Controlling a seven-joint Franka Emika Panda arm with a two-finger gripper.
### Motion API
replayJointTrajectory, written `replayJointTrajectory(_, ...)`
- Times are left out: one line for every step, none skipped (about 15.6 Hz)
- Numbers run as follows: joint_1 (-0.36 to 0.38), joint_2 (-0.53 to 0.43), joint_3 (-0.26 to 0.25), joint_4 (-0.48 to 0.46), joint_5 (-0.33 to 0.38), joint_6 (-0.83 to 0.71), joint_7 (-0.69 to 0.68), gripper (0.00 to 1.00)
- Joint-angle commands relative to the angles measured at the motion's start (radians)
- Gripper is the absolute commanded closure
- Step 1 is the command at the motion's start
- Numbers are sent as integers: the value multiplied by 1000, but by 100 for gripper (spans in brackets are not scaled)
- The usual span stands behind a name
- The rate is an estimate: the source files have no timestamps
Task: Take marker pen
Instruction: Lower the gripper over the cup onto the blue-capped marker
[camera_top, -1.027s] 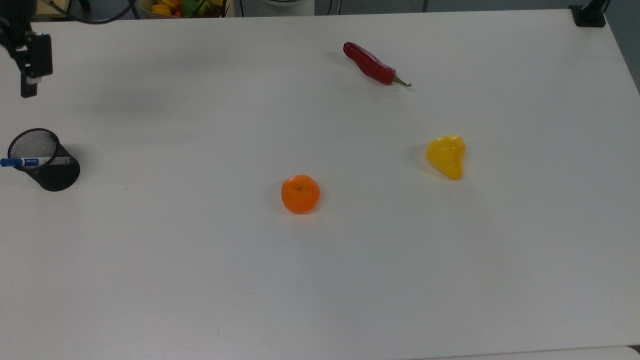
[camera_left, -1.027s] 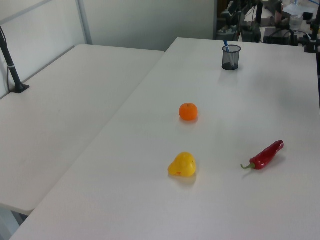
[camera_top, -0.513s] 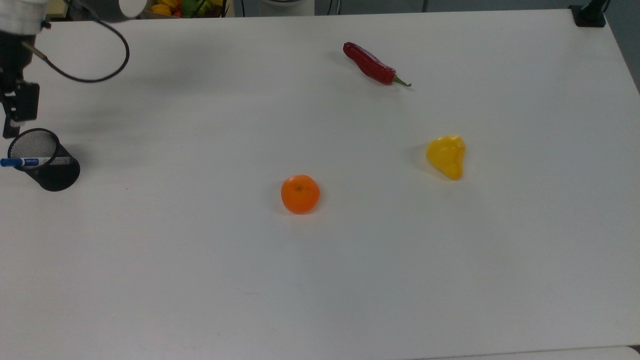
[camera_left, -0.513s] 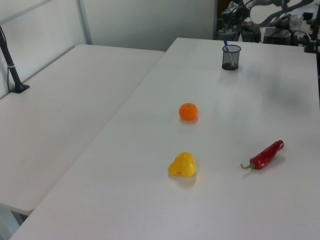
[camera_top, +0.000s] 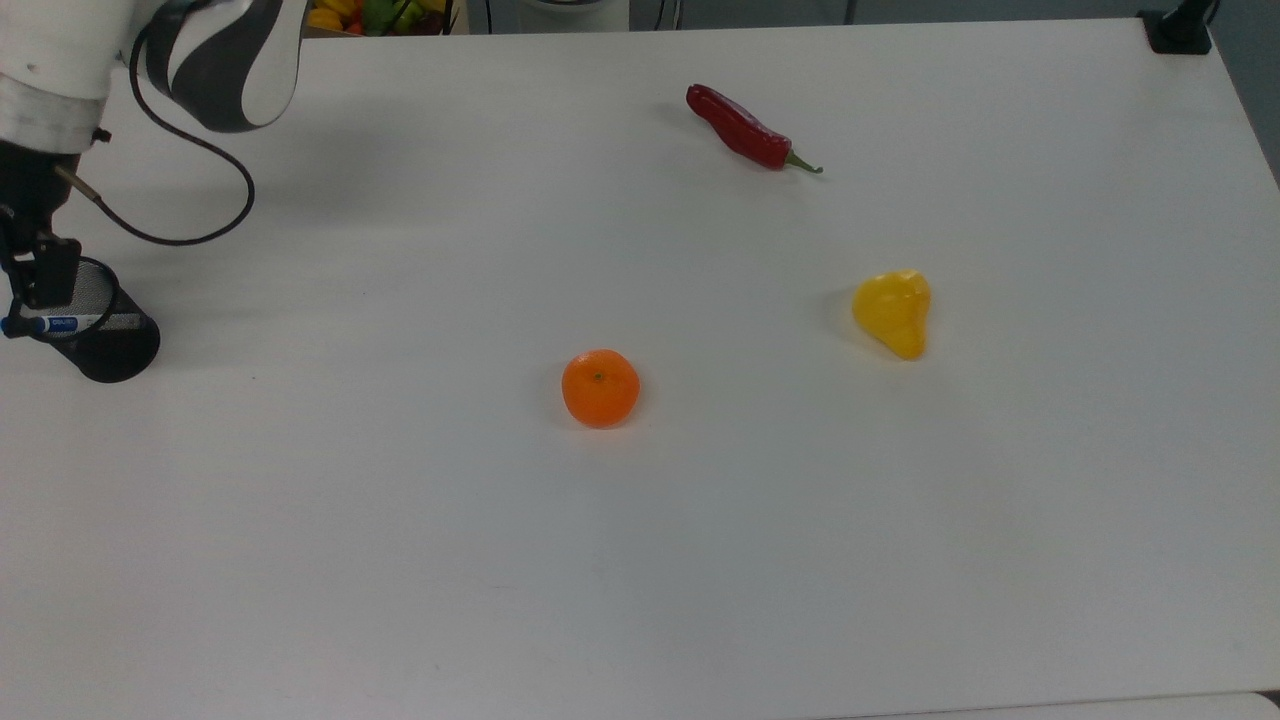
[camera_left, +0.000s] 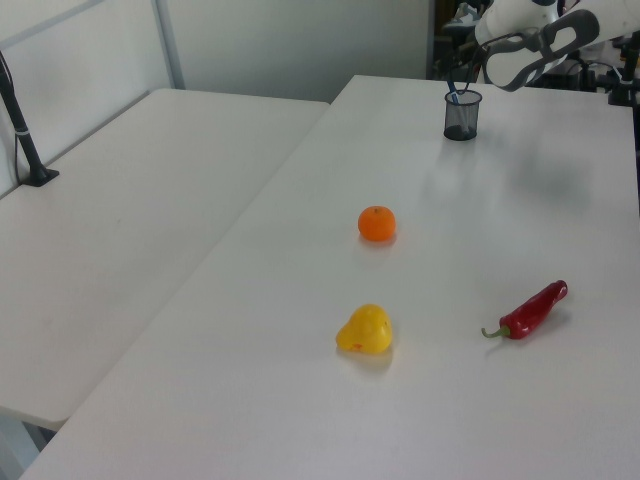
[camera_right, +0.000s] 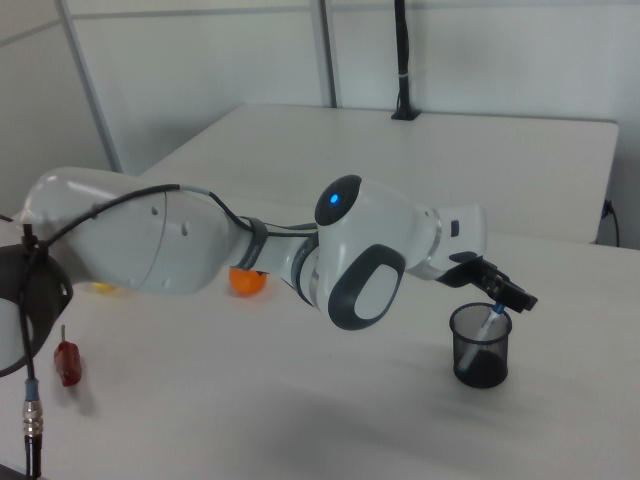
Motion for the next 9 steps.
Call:
replayJointTrajectory(-5,81,2,78,6,18,20,0)
replayJointTrajectory(-5,84,5,78,6,18,20,0)
replayJointTrajectory(-5,84,7,78,6,18,20,2)
replayJointTrajectory(-2,84,7,77,6,18,20,7)
replayJointTrajectory(-1,84,7,77,6,18,20,13)
replayJointTrajectory(-1,84,8,75,7,18,20,21)
replayJointTrajectory(1,84,8,75,8,18,20,28)
replayJointTrajectory(1,83,15,73,9,18,20,34)
replayJointTrajectory(1,81,19,72,9,18,20,42)
